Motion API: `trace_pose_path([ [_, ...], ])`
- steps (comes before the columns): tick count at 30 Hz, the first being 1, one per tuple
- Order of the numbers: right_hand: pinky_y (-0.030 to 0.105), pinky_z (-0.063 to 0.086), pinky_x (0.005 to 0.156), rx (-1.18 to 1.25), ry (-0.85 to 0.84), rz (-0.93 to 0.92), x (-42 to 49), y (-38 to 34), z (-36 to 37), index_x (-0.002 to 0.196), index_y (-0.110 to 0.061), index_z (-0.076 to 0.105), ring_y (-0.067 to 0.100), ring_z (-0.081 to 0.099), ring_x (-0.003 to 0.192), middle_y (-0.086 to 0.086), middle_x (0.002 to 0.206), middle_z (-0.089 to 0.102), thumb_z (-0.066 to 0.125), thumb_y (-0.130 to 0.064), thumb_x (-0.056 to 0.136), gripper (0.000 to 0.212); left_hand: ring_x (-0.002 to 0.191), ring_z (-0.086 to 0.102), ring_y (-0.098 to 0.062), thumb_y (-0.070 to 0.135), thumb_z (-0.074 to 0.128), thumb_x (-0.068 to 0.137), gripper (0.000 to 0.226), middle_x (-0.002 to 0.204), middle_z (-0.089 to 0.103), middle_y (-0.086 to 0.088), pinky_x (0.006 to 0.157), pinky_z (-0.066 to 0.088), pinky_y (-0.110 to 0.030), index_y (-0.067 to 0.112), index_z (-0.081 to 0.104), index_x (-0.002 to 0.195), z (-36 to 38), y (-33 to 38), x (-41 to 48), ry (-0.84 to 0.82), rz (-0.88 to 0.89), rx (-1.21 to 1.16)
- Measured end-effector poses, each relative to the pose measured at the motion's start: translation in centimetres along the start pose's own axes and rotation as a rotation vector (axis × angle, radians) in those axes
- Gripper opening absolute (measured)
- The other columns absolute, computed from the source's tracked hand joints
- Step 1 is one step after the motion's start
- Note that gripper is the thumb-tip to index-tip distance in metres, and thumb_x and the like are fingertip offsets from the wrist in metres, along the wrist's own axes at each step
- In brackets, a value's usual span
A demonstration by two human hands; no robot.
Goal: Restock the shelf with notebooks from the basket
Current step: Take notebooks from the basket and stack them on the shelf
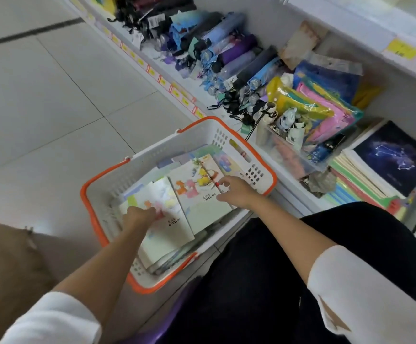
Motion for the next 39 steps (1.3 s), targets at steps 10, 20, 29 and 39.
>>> trace_pose_path([
  [10, 0.041, 0.039, 0.108, 0.000, -0.154, 0.190, 1.4, 2.9, 4.3, 0.149, -0.008, 0.024, 0.028, 0.039, 0.135, 0.010, 0.151, 0.036, 0.070, -0.024, 0.086, 0.080, 0.049, 0.047, -0.009, 0.023, 0.088, 0.066, 0.043, 0.058, 0.051, 0.000, 0.043, 0.037, -0.022, 0.008, 0.048, 0.071, 0.0, -2.6, 0.1, 0.044, -0.024, -0.048],
  [20, 0.041, 0.051, 0.084, 0.025, 0.224, 0.022, 2.0, 0.6, 0.8, 0.093, -0.011, 0.059, 0.028, 0.059, 0.095, 0.005, 0.099, 0.062, 0.042, -0.007, 0.094, 0.017, 0.090, 0.064, -0.024, 0.017, 0.083, 0.072, 0.036, 0.100, 0.067, -0.009, 0.087, 0.053, -0.036, 0.010, 0.066, 0.103, 1.2, -2.0, 0.5, -0.044, 0.048, -0.180],
  [29, 0.035, 0.035, 0.104, 0.112, -0.133, 0.195, 2.0, 2.8, 5.6, 0.149, -0.005, 0.021, 0.027, 0.035, 0.136, 0.010, 0.154, 0.027, 0.057, -0.031, 0.095, 0.071, 0.061, 0.057, -0.016, 0.007, 0.077, 0.079, 0.021, 0.085, 0.062, -0.007, 0.050, 0.046, -0.020, 0.013, 0.061, 0.091, 1.2, -0.8, -0.6, -0.082, 0.020, -0.271],
  [39, 0.031, 0.045, 0.094, 0.220, -0.194, -0.024, 0.7, 0.1, 7.4, 0.143, -0.026, 0.034, 0.013, 0.050, 0.116, 0.000, 0.136, 0.054, 0.056, -0.004, 0.090, 0.061, 0.079, 0.060, -0.027, 0.012, 0.082, 0.072, 0.048, 0.098, 0.060, -0.017, 0.076, 0.054, -0.039, -0.001, 0.055, 0.110, 5.2, 1.0, -2.3, -0.191, -0.107, -0.346],
])
Point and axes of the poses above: each hand's wrist, its own x-axis towards the middle knuckle, its own z-axis out of the palm, y = z × x, the point moved 9 cm from there along x, towards the middle knuckle
